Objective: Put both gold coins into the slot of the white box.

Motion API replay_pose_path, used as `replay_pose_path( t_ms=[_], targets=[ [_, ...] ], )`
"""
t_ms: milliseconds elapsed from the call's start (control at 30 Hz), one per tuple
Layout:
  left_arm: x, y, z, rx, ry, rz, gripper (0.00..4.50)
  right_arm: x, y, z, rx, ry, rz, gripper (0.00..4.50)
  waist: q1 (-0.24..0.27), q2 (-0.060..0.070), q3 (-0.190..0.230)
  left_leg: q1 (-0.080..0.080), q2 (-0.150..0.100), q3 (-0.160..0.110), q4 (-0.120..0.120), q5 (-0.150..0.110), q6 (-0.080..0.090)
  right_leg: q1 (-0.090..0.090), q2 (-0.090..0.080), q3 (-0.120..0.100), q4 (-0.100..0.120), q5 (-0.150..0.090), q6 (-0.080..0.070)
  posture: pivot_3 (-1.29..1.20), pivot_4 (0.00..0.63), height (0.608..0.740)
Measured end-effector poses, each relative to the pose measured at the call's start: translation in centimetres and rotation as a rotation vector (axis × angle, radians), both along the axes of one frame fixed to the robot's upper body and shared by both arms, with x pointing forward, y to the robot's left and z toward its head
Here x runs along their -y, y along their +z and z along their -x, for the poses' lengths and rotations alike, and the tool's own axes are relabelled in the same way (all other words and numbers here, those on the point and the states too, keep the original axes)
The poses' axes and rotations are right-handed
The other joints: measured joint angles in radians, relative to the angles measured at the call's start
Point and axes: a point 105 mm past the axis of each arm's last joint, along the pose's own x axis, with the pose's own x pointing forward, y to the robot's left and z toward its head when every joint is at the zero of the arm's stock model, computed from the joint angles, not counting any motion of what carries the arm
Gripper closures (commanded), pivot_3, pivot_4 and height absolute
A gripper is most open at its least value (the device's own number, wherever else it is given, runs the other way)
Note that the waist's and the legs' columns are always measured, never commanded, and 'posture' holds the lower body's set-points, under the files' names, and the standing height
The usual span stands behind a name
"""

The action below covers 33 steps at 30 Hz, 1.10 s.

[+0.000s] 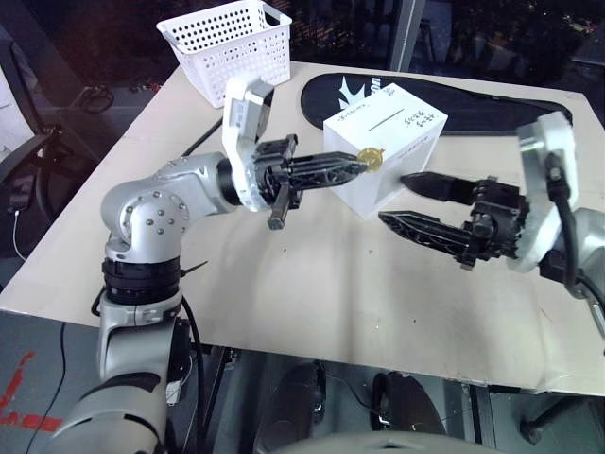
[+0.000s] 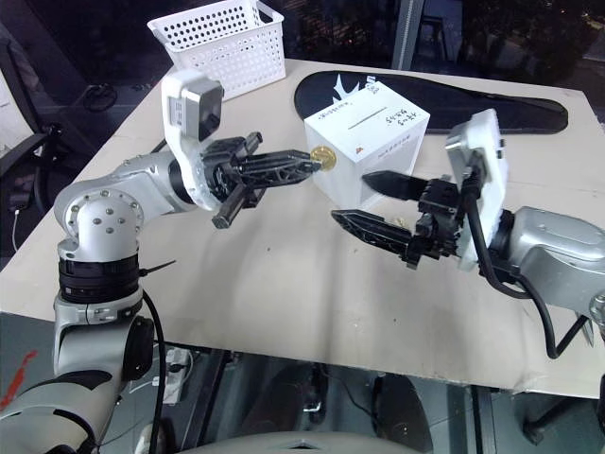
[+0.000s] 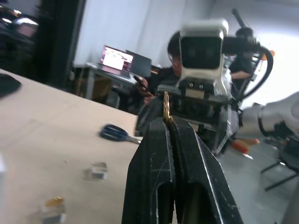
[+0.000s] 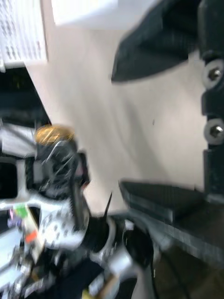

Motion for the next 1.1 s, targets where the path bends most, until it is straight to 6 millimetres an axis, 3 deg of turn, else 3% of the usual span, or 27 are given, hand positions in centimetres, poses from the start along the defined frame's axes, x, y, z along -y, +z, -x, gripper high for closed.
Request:
replay_pose_path(
  t_ms=[200, 267, 367, 500, 733, 1100],
  targets=[
    [0.6, 2.2, -7.1, 0.081, 0.428, -0.12, 4.5, 4.2, 0.4, -1.2, 0.189, -0.275, 0.194, 0.24, 0.016, -0.001, 0.001, -0.001, -0.002, 0.0, 0.001, 0.0, 0.001, 0.001, 0.003, -0.002, 0.0, 0.002, 0.003, 0.0, 0.15, 0.74],
    [1.4, 2.4, -9.1, 0.044, 0.48, -0.228, 4.5, 4.9, 1.1, -1.3, 0.247, -0.318, 0.218, 0.24, 0.021, -0.002, 0.001, -0.001, -0.002, 0.0, 0.002, 0.0, 0.002, 0.001, 0.005, -0.004, 0.0, 0.002, 0.004, 0.0, 0.15, 0.74],
    [2.1, 2.1, -10.5, 0.002, 0.492, -0.316, 4.5, 5.0, 1.4, -1.2, 0.281, -0.334, 0.226, 0.24, 0.018, -0.002, 0.001, -0.001, -0.002, 0.002, 0.002, -0.001, 0.002, 0.0, 0.005, -0.003, 0.0, 0.002, 0.004, 0.0, 0.15, 0.74],
    [3.1, 0.0, -12.7, -0.109, 0.489, -0.401, 4.5, 5.5, 2.1, -1.0, 0.33, -0.375, 0.226, 0.24, 0.02, -0.003, 0.002, -0.003, -0.002, 0.001, 0.001, -0.001, 0.002, -0.001, 0.005, -0.004, 0.0, 0.002, 0.004, 0.0, 0.15, 0.74],
    [5.0, -0.6, -14.6, -0.119, 0.512, -0.446, 4.5, 5.3, 2.0, -0.6, 0.352, -0.407, 0.215, 0.24, 0.023, -0.004, 0.002, -0.005, -0.003, 0.001, 0.002, -0.002, 0.004, -0.002, 0.002, -0.006, -0.002, 0.002, 0.005, 0.0, 0.15, 0.74],
    [7.1, -0.7, -15.3, -0.024, 0.545, -0.498, 4.5, 5.3, 1.7, -0.5, 0.354, -0.432, 0.196, 0.24, 0.023, -0.004, 0.002, -0.005, -0.003, 0.001, 0.002, -0.002, 0.004, -0.002, 0.002, -0.006, -0.001, 0.002, 0.005, 0.0, 0.15, 0.74]
  ],
)
